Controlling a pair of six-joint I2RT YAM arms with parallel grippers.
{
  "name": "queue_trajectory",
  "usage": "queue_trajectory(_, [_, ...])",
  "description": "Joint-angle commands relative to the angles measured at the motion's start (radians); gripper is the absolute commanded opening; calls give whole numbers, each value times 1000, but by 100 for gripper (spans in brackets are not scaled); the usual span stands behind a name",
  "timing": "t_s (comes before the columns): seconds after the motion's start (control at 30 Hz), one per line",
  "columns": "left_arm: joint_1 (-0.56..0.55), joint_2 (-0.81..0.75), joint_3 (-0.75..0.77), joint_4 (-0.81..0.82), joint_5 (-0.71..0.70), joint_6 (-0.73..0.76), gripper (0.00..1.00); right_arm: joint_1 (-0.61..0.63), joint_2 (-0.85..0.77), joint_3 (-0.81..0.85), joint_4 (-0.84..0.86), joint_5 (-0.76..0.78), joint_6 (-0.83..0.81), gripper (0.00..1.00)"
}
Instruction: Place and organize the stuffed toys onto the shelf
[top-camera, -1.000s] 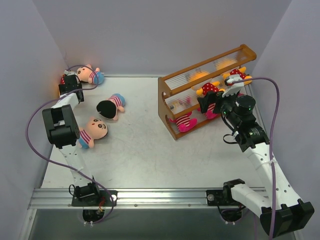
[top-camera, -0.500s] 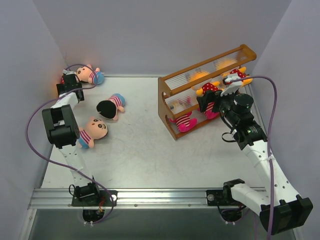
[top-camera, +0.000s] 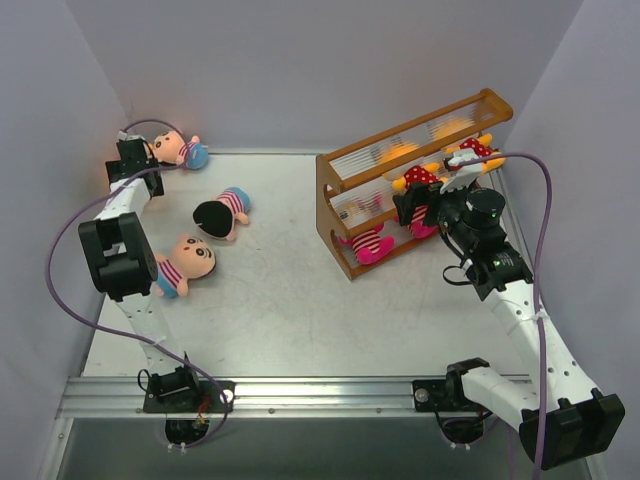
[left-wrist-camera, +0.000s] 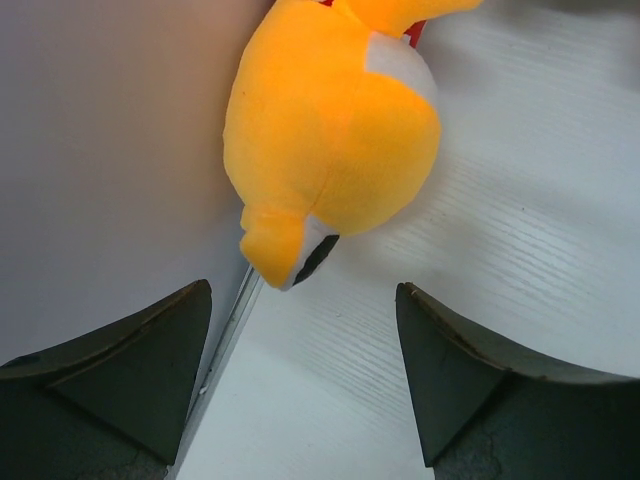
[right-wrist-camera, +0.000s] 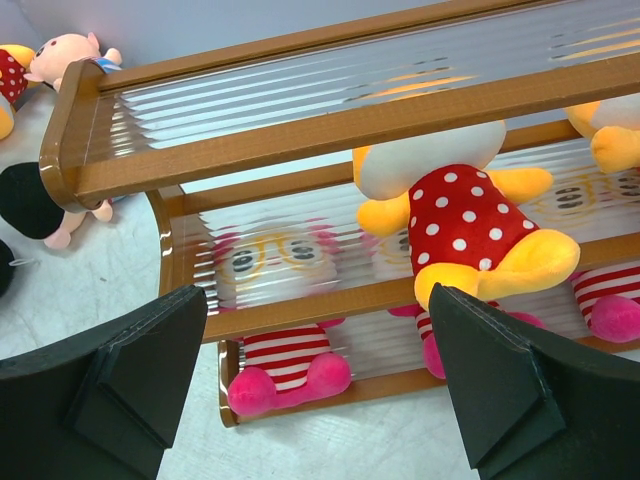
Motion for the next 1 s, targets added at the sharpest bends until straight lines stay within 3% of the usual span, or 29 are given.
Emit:
queue_trajectory(0.0, [24, -25, 95, -72, 26, -13, 83, 0, 0, -10, 67, -12, -7, 100])
queue_trajectory(0.13, [26, 43, 174, -139, 23, -23, 83, 0, -3, -18, 70, -9, -8, 100])
queue_trajectory(0.6, [38, 153, 249, -139, 59, -27, 72, 2, 4, -27, 76, -4, -10, 100])
queue_trajectory(0.7, [38, 156, 244, -135, 75, -25, 53, 2, 7, -30, 76, -2, -10, 100])
queue_trajectory(0.83, [39, 149, 229, -115, 79, -17, 36, 0, 10, -30, 81, -6, -7, 99])
queue_trajectory(0.97, [38, 124, 208, -95, 87, -11, 11, 0, 14, -26, 82, -6, -7, 100])
